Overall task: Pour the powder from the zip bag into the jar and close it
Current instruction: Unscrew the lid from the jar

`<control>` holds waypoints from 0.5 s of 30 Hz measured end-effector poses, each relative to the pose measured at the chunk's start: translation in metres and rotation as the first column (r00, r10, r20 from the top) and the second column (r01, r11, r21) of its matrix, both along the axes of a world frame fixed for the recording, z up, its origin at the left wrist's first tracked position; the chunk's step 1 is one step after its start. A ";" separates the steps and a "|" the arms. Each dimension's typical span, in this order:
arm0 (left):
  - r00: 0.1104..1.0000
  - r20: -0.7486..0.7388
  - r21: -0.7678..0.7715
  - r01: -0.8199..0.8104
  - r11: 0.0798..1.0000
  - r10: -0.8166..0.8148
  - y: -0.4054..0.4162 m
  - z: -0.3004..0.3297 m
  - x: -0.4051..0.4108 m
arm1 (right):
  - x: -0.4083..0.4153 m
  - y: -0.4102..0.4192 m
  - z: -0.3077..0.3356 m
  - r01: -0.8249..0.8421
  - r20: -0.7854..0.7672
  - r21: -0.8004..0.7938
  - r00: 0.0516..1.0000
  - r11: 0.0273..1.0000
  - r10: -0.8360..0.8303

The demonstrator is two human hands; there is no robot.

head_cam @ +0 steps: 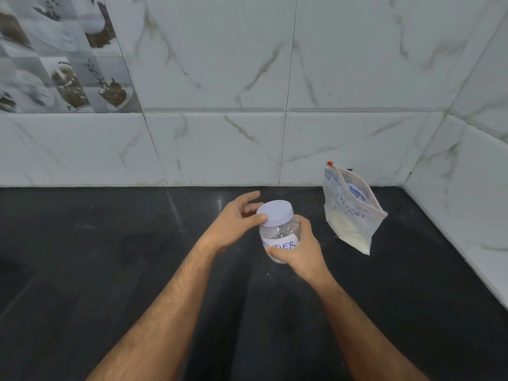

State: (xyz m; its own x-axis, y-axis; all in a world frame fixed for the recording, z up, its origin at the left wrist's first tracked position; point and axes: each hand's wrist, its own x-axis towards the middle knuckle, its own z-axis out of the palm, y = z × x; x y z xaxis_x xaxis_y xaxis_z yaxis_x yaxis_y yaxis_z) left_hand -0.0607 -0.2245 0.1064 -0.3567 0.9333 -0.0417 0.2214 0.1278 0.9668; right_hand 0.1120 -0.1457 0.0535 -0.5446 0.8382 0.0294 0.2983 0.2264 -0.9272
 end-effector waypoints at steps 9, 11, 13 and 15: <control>0.996 -0.071 0.008 0.054 0.998 -0.054 0.005 0.005 0.008 | -0.009 -0.019 -0.005 -0.053 -0.012 0.025 0.999 0.998 0.053; 0.995 -0.086 0.017 0.050 0.999 -0.048 0.005 0.005 0.011 | -0.010 -0.020 -0.006 -0.053 -0.008 0.028 0.999 0.998 0.054; 0.992 -0.113 0.004 0.063 0.998 -0.062 0.004 0.005 0.012 | -0.008 -0.018 -0.005 -0.044 0.004 0.048 0.999 0.998 0.044; 0.990 -0.121 -0.011 0.076 0.997 -0.077 0.001 0.005 0.011 | -0.006 -0.014 -0.003 -0.024 0.013 0.063 1.000 0.998 0.023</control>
State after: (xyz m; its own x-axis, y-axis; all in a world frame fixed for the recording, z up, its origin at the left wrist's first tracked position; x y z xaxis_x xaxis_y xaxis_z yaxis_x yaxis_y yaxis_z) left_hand -0.0493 -0.2233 0.1112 -0.2870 0.9579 -0.0082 0.3458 0.1116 0.9317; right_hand 0.1063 -0.1595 0.0502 -0.5647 0.8218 0.0754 0.3031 0.2915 -0.9073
